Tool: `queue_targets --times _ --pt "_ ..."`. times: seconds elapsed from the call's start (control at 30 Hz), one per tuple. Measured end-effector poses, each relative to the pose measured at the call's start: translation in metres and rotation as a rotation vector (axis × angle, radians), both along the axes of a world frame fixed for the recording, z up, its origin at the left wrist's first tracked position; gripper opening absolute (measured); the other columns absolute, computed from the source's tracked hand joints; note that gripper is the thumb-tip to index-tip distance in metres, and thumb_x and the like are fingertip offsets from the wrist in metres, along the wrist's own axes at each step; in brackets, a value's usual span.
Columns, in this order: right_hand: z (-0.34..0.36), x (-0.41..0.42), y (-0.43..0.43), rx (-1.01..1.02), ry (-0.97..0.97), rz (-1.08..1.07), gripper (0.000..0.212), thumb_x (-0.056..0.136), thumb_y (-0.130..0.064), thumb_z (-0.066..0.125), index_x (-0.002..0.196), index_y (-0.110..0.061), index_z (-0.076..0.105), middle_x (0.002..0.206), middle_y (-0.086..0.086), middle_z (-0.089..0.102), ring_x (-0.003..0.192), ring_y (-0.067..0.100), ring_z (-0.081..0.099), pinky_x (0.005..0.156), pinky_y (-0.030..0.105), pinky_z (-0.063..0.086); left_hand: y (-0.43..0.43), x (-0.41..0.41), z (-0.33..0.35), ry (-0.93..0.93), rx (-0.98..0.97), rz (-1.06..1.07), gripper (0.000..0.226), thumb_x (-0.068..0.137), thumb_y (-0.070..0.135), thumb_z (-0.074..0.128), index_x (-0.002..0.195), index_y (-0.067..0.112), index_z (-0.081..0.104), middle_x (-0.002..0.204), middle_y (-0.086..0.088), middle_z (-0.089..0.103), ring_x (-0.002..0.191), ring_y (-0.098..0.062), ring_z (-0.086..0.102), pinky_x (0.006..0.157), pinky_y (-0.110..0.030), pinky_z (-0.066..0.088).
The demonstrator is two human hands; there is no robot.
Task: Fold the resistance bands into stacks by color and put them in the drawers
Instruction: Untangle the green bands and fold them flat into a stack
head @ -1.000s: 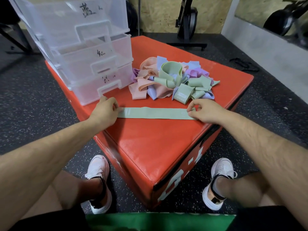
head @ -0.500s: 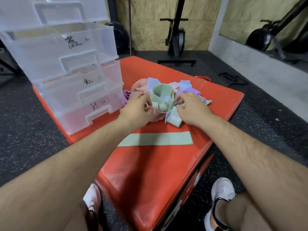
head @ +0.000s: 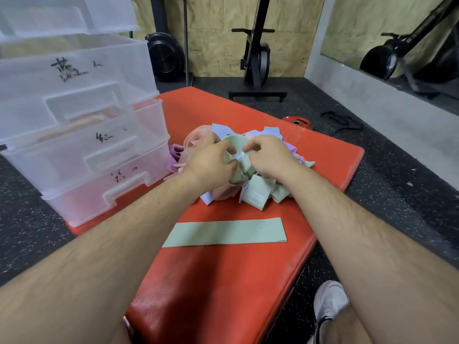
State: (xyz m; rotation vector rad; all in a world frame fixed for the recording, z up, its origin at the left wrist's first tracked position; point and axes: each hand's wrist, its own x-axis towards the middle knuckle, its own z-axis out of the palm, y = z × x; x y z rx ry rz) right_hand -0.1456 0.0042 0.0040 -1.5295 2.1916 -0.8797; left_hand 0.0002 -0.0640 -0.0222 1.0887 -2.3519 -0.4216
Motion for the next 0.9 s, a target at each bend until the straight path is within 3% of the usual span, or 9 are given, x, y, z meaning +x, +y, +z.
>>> queue_targets --times 0.03,0.1,0.2,0.3,0.47,0.57,0.7,0.8,0.9 --pt "0.01 0.003 0.002 -0.049 -0.084 0.0 0.037 0.091 -0.006 0.043 0.108 -0.021 0.072 0.105 -0.007 0.068 0.079 0.009 0.061 0.06 0.02 0.046 0.001 -0.001 0.004 0.069 0.009 -0.024 0.032 0.088 0.033 0.067 0.117 0.021 0.065 0.108 0.002 0.043 0.101 -0.011 0.04 0.087 -0.019 0.035" --pt "0.026 0.008 0.005 -0.119 -0.289 0.01 0.04 0.087 -0.004 0.041 0.1 -0.019 0.076 0.097 -0.008 0.072 0.079 0.006 0.064 0.061 0.019 0.044 0.006 -0.001 0.013 0.184 0.04 -0.075 0.037 0.083 0.038 0.074 0.114 0.022 0.063 0.108 0.006 0.048 0.093 -0.006 0.047 0.074 -0.007 0.034" --pt "0.041 0.015 0.016 -0.128 -0.475 0.101 0.051 0.079 0.006 0.035 0.083 -0.024 0.076 0.084 -0.01 0.077 0.08 0.005 0.07 0.063 0.02 0.043 0.012 0.008 0.027 0.286 0.021 -0.111 0.029 0.083 0.036 0.074 0.105 0.021 0.061 0.1 0.008 0.059 0.087 -0.007 0.055 0.073 -0.017 0.043" --pt "0.043 0.02 0.024 -0.135 -0.401 0.156 0.041 0.088 0.0 0.045 0.098 -0.03 0.071 0.102 -0.007 0.073 0.098 0.01 0.064 0.069 0.02 0.043 0.015 0.022 0.038 0.354 -0.014 -0.047 0.012 0.094 0.027 0.063 0.093 0.015 0.063 0.08 0.007 0.063 0.071 -0.006 0.053 0.066 -0.027 0.041" --pt "0.03 0.029 0.022 -0.136 -0.273 0.178 0.012 0.09 -0.03 0.066 0.102 -0.031 0.069 0.124 -0.007 0.049 0.115 0.01 0.051 0.087 0.026 0.042 0.019 0.048 0.047 0.486 0.216 -0.081 0.008 0.095 0.022 0.061 0.088 0.021 0.06 0.081 -0.006 0.07 0.07 -0.018 0.064 0.064 -0.037 0.052" --pt "0.024 0.041 0.02 -0.153 -0.277 0.267 0.004 0.094 -0.027 0.066 0.093 -0.024 0.064 0.1 -0.013 0.064 0.089 0.003 0.059 0.079 0.026 0.046 0.02 0.062 0.046 0.48 0.231 -0.089 0.007 0.091 0.029 0.064 0.087 0.028 0.058 0.084 -0.012 0.07 0.074 -0.024 0.065 0.072 -0.044 0.055" --pt "0.024 0.058 0.017 -0.231 -0.206 0.374 0.014 0.093 -0.012 0.068 0.086 -0.019 0.057 0.067 -0.026 0.061 0.061 -0.01 0.052 0.067 0.011 0.04 0.021 0.079 0.05 0.388 0.156 -0.067 0.005 0.091 0.021 0.067 0.092 0.02 0.063 0.073 0.001 0.06 0.06 -0.009 0.05 0.061 -0.034 0.049" --pt "0.023 0.064 0.016 -0.283 -0.136 0.381 0.021 0.09 -0.009 0.069 0.081 -0.02 0.053 0.068 -0.039 0.058 0.062 -0.011 0.052 0.063 0.008 0.039 0.025 0.088 0.056 0.416 0.195 -0.059 0.005 0.089 0.019 0.072 0.092 0.016 0.07 0.075 0.008 0.059 0.062 -0.01 0.054 0.062 -0.036 0.053" --pt "0.021 0.067 0.017 -0.365 -0.091 0.345 0.016 0.087 -0.011 0.065 0.084 -0.02 0.051 0.079 -0.018 0.062 0.07 -0.002 0.055 0.063 0.017 0.04 0.03 0.091 0.06 0.53 0.447 -0.041 0.034 0.082 0.041 0.077 0.09 0.008 0.072 0.078 -0.002 0.067 0.068 -0.013 0.062 0.069 -0.033 0.053"
